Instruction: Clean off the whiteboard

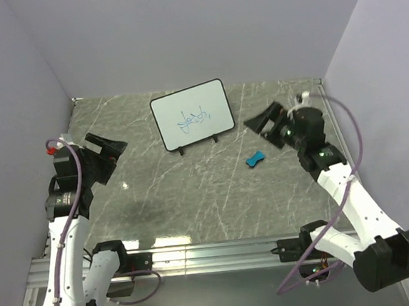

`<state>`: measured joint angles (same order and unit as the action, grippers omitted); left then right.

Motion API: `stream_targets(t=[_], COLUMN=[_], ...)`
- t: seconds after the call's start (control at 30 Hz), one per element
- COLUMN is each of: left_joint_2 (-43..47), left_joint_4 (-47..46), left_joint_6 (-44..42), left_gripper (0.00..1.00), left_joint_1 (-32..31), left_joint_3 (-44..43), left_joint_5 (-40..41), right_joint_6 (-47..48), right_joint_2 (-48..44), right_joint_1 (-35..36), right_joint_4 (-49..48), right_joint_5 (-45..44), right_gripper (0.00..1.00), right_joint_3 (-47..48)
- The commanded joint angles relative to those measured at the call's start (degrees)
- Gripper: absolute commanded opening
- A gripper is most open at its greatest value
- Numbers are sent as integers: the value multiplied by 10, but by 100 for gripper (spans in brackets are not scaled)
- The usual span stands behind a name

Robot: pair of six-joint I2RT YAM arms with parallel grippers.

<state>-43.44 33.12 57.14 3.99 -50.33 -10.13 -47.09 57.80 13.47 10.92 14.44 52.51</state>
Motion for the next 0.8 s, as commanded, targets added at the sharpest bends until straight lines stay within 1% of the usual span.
stream_targets(t=[0.0,0.03,0.1,0.13,0.17,0.23,0.3,0.33,0.4,0.47,0.5,0.57,0.6,0.67,0.77], left_joint_2=[16,18,28,34,45,56,70,73,76,75,72,63,58,50,43], left_joint_4=[131,143,162,166,168,167,158,155,150,142,146,173,180,180,171], left_joint_6=[-76,-84,-99,-98,-95,-92,-92,-92,-97,-120,-130,-146,-150,-157,-165], left_gripper=[98,97,97,97,97,96,96,99,99,100,99,99,99,100,100], left_joint_1=[1,1,0,-2,-7,-8,-14,-16,-26,-36,-37,-70,-75,-80,-81], left_joint_3=[-73,-71,-53,-44,-36,-5,27,36,35,29,17,3,-6,-7,-2], left_joint_5=[72,91,96,98,100,99,100,100,96,100,137,185,202,207,188], right_joint_6=[-112,-106,-79,-61,-54,-39,-41,-44,-46,-46,-47,-53,-54,-56,-58], right_joint_2=[-39,-29,15,32,66,107,129,152,177,213,225,258,270,304,357], right_joint_1=[-53,-57,-57,-57,-57,-57,-57,-57,-53,-50,-49,-47,-43,-36,-18], right_joint_4=[36,44,151,189,248,284,300,306,327,350,356,364,364,365,379], right_joint_5=[78,90,30,16,3,-26,-30,-35,-48,-81,-92,-104,-106,-114,-127], right_gripper=[100,100,100,99,99,95,93,91,87,86,85,81,80,79,79], right_joint_3=[-68,-72,-32,-16,13,35,46,51,71,93,99,112,117,140,184])
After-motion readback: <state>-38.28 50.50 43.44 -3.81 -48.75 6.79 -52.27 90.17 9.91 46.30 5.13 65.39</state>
